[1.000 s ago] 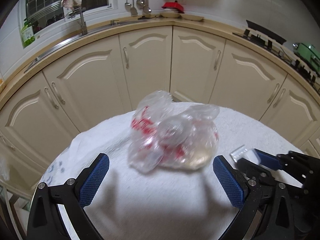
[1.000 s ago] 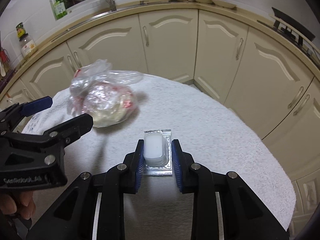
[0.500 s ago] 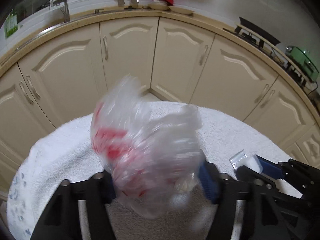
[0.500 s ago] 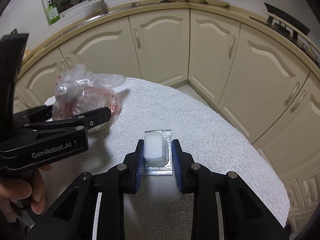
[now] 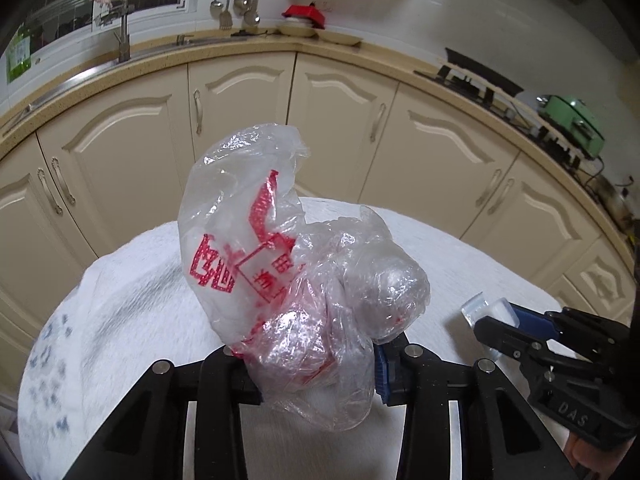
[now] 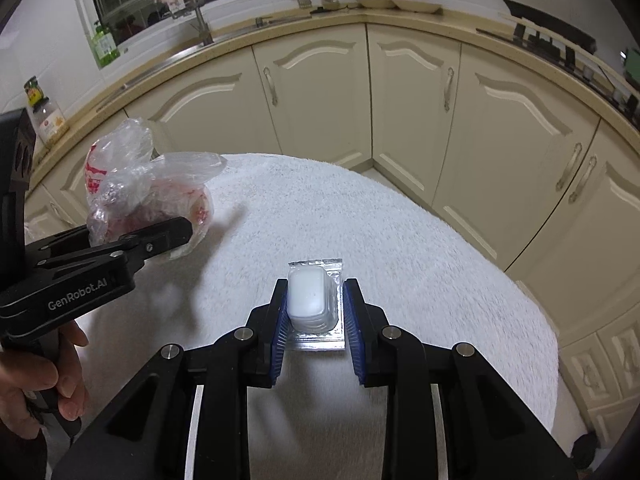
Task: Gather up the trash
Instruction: 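Carry the plastic bag and blister pack to the blue bin and release them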
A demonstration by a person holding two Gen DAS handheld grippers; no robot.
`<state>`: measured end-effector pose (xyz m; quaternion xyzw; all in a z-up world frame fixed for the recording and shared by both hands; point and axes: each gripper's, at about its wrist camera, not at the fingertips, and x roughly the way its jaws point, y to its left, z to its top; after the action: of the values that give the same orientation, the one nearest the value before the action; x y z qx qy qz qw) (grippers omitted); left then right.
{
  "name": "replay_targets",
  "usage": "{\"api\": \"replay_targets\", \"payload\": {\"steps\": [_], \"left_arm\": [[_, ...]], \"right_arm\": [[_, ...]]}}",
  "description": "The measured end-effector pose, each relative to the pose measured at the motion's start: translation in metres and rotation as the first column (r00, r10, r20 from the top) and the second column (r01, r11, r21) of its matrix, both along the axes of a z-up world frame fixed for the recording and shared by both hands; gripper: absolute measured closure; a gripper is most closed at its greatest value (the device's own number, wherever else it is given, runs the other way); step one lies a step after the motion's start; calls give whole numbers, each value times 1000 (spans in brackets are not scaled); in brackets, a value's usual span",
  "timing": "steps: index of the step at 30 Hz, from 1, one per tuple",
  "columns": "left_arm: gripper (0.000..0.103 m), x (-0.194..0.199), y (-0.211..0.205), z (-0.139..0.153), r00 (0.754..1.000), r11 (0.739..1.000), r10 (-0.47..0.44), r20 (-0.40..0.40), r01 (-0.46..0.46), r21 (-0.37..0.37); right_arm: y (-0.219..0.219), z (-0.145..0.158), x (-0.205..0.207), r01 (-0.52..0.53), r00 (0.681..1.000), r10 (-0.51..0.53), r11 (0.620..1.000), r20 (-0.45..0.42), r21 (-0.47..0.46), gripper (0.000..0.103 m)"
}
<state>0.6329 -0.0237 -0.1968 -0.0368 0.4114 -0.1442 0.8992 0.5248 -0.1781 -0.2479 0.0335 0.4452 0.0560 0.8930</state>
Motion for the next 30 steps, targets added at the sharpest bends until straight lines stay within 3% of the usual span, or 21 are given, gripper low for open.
{"api": "replay_targets", "payload": {"steps": [9,16,22,30], "left_arm": [[68,-81,-27,45,993,998,-60,102,62,-22],[68,-165,-66,76,965,981,-175,198,187,-46],[68,-220,-108,79,926,945,-293,238,318,-75],[68,-262,-203,59,842,850,-495,215,520,-83]], "right_arm": [[-27,39,-72,65,995,-68,997,75,33,76],[-62,79,-148,147,975,-150,989,163,29,76],[-106,104,-228,278,939,-269,961,214,-8,76],[-188,104,-328,486,853,-475,874,214,4,76]]}}
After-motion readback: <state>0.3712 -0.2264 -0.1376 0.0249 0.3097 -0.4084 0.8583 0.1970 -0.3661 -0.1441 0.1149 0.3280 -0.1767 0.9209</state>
